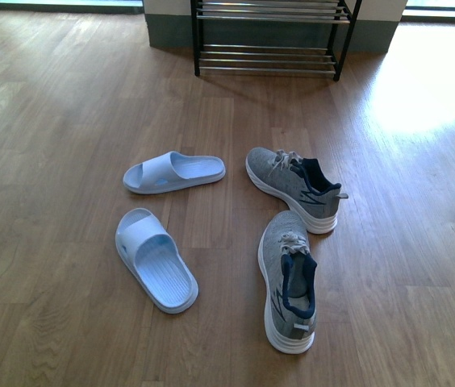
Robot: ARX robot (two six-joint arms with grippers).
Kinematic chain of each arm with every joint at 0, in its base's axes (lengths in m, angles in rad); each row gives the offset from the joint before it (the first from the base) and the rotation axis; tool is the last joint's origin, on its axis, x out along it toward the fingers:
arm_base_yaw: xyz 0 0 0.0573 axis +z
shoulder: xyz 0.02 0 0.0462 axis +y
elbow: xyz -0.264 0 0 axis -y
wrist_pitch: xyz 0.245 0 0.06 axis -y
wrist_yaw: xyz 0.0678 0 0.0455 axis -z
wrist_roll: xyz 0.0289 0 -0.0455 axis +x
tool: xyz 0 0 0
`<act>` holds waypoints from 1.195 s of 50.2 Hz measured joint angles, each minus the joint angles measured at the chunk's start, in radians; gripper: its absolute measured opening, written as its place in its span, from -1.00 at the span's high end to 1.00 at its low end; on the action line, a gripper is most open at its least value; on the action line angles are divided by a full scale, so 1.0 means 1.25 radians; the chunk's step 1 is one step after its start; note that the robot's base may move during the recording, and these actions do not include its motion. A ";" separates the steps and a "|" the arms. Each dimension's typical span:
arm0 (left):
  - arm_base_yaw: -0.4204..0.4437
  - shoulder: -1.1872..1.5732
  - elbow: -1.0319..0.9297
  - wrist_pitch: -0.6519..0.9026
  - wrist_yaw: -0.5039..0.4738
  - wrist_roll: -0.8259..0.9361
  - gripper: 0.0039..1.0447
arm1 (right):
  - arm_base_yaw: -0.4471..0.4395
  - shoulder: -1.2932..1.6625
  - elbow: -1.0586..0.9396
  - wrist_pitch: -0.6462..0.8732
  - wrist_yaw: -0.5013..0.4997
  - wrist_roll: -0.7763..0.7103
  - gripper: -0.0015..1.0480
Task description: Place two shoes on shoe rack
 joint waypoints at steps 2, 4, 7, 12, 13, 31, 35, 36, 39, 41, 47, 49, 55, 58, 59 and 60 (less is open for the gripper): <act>0.000 0.000 0.000 0.000 0.000 0.000 -0.83 | 0.000 0.000 0.000 0.000 0.000 0.000 -0.82; 0.000 0.000 0.000 0.000 0.000 0.000 -0.83 | 0.000 0.000 0.000 0.000 0.000 0.000 -0.82; 0.000 0.000 0.000 0.000 0.000 0.000 -0.83 | 0.000 0.000 0.000 0.000 0.000 0.000 -0.82; 0.000 0.000 0.000 0.000 0.000 0.000 -0.83 | 0.000 0.000 0.000 0.000 0.000 0.000 -0.82; 0.000 0.000 0.000 0.000 0.000 0.000 -0.83 | 0.000 0.000 0.000 0.000 0.000 0.000 -0.82; 0.000 0.000 0.000 0.000 0.000 0.000 -0.83 | 0.000 0.000 0.000 0.000 0.000 0.000 -0.82; 0.000 0.000 0.000 0.000 0.000 0.000 -0.83 | 0.000 0.000 0.000 0.000 0.000 0.000 -0.82; 0.000 0.000 0.000 0.000 0.000 0.000 -0.83 | 0.000 0.000 0.000 0.000 0.000 0.000 -0.82; 0.000 0.000 0.000 0.000 0.000 0.000 -0.83 | 0.000 0.000 0.000 0.000 0.000 0.000 -0.82; 0.000 0.000 0.000 0.000 0.000 0.000 -0.83 | 0.000 0.000 0.000 0.000 0.000 0.000 -0.82; 0.000 0.000 0.000 0.000 0.000 0.000 -0.83 | 0.000 0.000 0.000 0.000 0.000 0.000 -0.82; 0.000 0.000 0.000 0.000 0.000 0.000 -0.83 | 0.000 0.000 0.000 0.000 0.000 0.000 -0.82; 0.000 0.000 0.000 0.000 0.000 0.000 -0.83 | 0.000 0.000 0.000 0.000 0.000 0.000 -0.82; 0.000 0.000 0.000 0.000 0.000 0.000 -0.83 | 0.000 0.000 0.000 0.000 0.000 0.000 -0.82; 0.000 0.000 0.000 0.000 0.000 0.000 -0.83 | 0.000 0.000 0.000 0.000 0.000 0.000 -0.82; 0.000 0.000 0.000 0.000 0.000 0.000 -0.83 | 0.000 0.000 0.000 0.000 0.000 0.000 -0.82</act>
